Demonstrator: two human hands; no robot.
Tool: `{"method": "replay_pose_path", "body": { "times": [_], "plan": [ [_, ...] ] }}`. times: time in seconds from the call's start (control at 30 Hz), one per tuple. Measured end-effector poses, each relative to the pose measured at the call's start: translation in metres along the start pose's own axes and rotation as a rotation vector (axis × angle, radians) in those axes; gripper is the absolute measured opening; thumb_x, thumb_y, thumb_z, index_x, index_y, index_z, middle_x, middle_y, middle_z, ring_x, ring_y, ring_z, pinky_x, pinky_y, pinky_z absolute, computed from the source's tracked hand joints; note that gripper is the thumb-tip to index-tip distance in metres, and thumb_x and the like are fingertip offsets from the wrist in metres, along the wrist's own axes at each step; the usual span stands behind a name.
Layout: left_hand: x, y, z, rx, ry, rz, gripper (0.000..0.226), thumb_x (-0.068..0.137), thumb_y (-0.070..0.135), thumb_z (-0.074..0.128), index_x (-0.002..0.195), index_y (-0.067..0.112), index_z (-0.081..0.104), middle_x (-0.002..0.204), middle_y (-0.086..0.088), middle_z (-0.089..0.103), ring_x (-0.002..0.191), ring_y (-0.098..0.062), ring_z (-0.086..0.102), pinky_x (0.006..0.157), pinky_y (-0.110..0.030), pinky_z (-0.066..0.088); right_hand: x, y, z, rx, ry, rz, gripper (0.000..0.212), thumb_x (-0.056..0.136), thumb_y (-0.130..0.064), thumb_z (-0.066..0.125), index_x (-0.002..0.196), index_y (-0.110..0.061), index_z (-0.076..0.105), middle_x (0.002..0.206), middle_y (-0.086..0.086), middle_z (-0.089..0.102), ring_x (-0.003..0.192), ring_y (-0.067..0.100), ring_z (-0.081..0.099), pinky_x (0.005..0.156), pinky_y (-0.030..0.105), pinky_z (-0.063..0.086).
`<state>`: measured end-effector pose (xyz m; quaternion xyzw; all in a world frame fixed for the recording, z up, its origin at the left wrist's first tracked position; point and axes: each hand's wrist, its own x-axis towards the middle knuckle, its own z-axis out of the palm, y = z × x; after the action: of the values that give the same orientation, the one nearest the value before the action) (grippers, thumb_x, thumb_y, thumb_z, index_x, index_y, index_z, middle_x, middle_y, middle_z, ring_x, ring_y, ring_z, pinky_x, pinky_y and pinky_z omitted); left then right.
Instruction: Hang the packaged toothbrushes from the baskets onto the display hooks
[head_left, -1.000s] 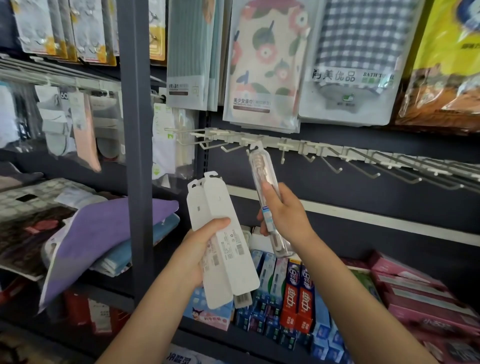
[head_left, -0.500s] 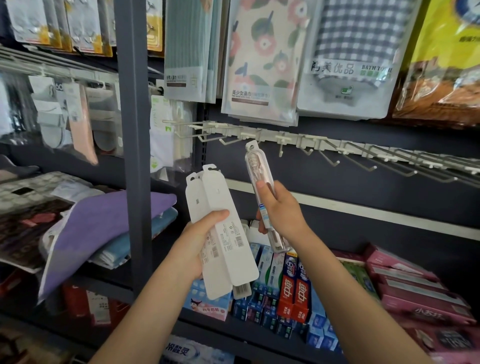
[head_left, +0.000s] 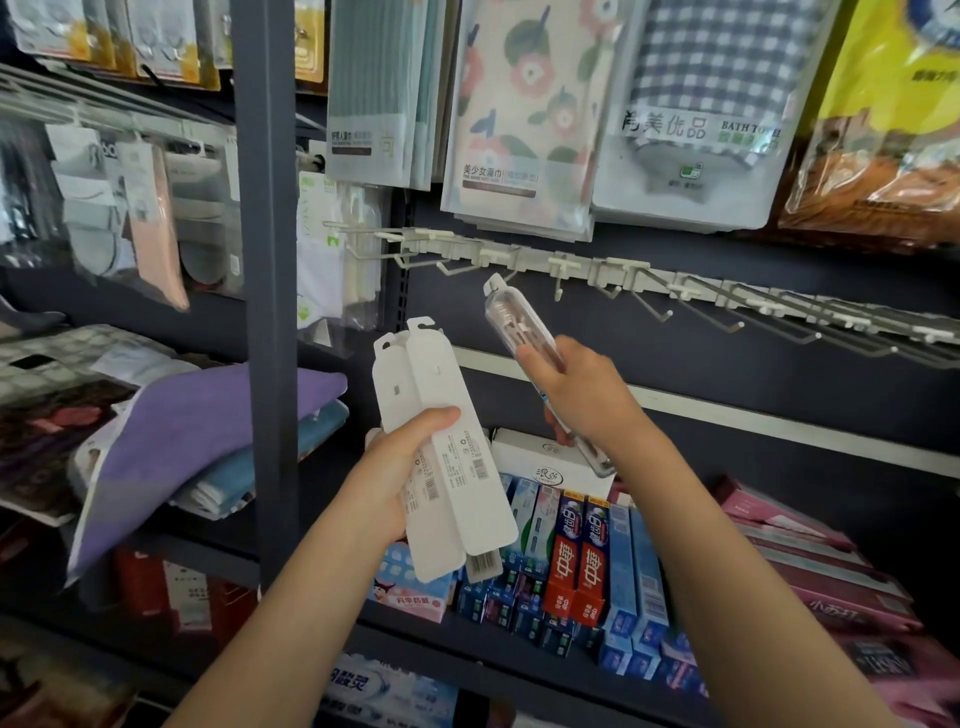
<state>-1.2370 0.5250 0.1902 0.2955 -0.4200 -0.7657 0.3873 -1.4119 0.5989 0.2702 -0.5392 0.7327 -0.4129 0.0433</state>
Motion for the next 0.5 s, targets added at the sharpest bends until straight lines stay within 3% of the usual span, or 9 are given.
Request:
{"method": "replay_pose_path", "body": {
  "times": [0.07, 0.13, 0.27, 0.33, 0.43, 0.5],
  "plan": [
    [-0.002, 0.001, 0.003, 0.005, -0.030, 0.000, 0.043, 0.082, 0.028, 0.079, 0.123, 0.018, 0.067, 0.098, -0.005, 0.078, 0.089, -0.024, 0.074, 0.068, -0.036, 0.052, -0.001, 0.001, 0.003, 0.002, -0.012, -0.016, 0.038, 0.102, -0.051, 0.048, 0.105, -0.013, 0.056, 0.077, 0.011, 0.064, 0.050, 0.018, 0.059, 0.051, 0.040, 0.056],
    [-0.003, 0.000, 0.004, 0.005, -0.051, -0.004, 0.034, 0.086, 0.026, 0.074, 0.119, 0.019, 0.070, 0.095, -0.004, 0.079, 0.089, -0.023, 0.073, 0.069, -0.037, 0.051, -0.002, 0.003, 0.007, 0.037, -0.017, -0.008, 0.040, 0.102, -0.050, 0.048, 0.108, -0.011, 0.055, 0.076, 0.010, 0.064, 0.051, 0.017, 0.059, 0.051, 0.037, 0.055],
    [-0.002, -0.001, 0.003, 0.003, -0.060, 0.006, 0.037, 0.086, 0.026, 0.074, 0.121, 0.019, 0.070, 0.098, -0.005, 0.078, 0.090, -0.023, 0.074, 0.071, -0.037, 0.052, -0.001, 0.009, 0.019, 0.262, -0.038, 0.057, 0.045, 0.102, -0.050, 0.050, 0.108, -0.005, 0.053, 0.078, 0.015, 0.061, 0.053, 0.024, 0.062, 0.051, 0.037, 0.055],
    [-0.001, -0.002, 0.002, -0.003, -0.059, 0.006, 0.035, 0.086, 0.026, 0.074, 0.121, 0.019, 0.070, 0.097, -0.005, 0.079, 0.084, -0.021, 0.075, 0.068, -0.035, 0.052, 0.003, 0.014, 0.028, 0.307, -0.026, 0.117, 0.047, 0.101, -0.054, 0.048, 0.104, -0.008, 0.057, 0.087, 0.014, 0.065, 0.066, 0.023, 0.068, 0.060, 0.039, 0.061],
    [0.000, -0.005, 0.000, 0.003, -0.061, 0.002, 0.041, 0.085, 0.027, 0.076, 0.124, 0.018, 0.068, 0.100, -0.006, 0.078, 0.082, -0.021, 0.076, 0.066, -0.034, 0.053, 0.014, 0.020, 0.043, 0.310, 0.019, 0.203, 0.060, 0.100, -0.062, 0.043, 0.108, -0.006, 0.066, 0.102, 0.010, 0.070, 0.093, 0.023, 0.069, 0.074, 0.031, 0.059],
    [-0.001, -0.006, -0.001, 0.009, -0.050, 0.001, 0.046, 0.084, 0.028, 0.077, 0.126, 0.018, 0.065, 0.103, -0.007, 0.077, 0.085, -0.022, 0.075, 0.065, -0.034, 0.053, 0.022, 0.021, 0.050, 0.279, 0.045, 0.261, 0.067, 0.098, -0.065, 0.042, 0.109, -0.004, 0.066, 0.105, 0.012, 0.069, 0.099, 0.028, 0.067, 0.085, 0.039, 0.057]
  ]
}}
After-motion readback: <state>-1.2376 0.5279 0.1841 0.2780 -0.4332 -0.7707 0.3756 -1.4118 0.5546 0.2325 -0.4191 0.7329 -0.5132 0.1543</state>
